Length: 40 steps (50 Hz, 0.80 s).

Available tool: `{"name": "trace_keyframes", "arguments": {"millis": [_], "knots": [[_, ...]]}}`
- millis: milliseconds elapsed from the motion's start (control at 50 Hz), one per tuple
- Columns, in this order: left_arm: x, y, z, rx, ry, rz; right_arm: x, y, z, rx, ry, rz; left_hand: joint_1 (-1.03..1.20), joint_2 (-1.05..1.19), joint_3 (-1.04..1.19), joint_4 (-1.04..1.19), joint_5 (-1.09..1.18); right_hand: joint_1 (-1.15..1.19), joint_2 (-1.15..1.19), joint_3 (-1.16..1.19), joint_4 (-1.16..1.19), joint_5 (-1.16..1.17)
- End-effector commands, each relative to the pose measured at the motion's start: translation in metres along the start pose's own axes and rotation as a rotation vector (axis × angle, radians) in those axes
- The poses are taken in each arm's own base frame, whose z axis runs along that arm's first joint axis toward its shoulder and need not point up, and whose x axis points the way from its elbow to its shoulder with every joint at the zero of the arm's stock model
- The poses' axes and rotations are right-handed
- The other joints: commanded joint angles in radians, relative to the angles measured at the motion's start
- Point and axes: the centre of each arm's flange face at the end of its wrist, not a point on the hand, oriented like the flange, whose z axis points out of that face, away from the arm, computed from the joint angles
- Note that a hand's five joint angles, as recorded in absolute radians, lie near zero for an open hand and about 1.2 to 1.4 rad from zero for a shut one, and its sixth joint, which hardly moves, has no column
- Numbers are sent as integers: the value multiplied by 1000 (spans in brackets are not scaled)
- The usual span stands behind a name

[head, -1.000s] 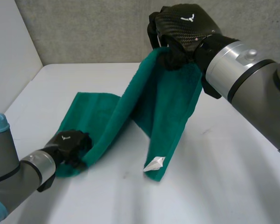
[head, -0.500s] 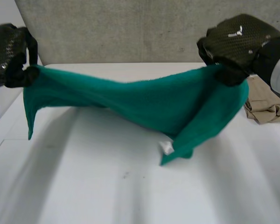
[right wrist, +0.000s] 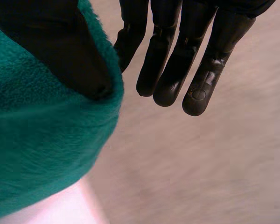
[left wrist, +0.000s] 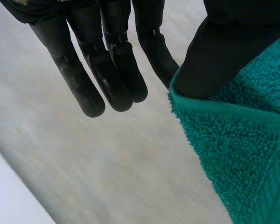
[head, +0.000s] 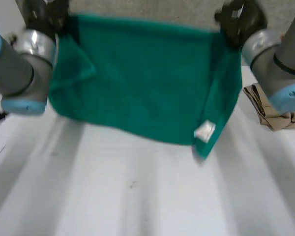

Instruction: Fold the laundry.

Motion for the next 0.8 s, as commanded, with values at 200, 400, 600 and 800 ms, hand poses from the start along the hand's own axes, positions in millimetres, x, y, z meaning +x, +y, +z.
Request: {"name": "trace_keyframes", "arguments": {"millis": [200,400,600,800], "knots": [[-14,-37,-37,67,-16,-97,-10,1,-18,142,32,15,244,201,204,198,253,417,218,217,208,239],[52,27,-169,-378,280,-127,-95,63,-139,-241,-542,23,244,201,204,198,253,417,218,217,208,239],[70,30,-213,-486,387,-140,-77,88,-184,-483,-678,-26,244,201,204,198,253,-780,-979,-980,-989,-958],[65,27,-211,-485,373,-138,-38,78,-150,-477,-438,270,244,201,204,198,253,-805,-1004,-1005,-1014,-983]]}}
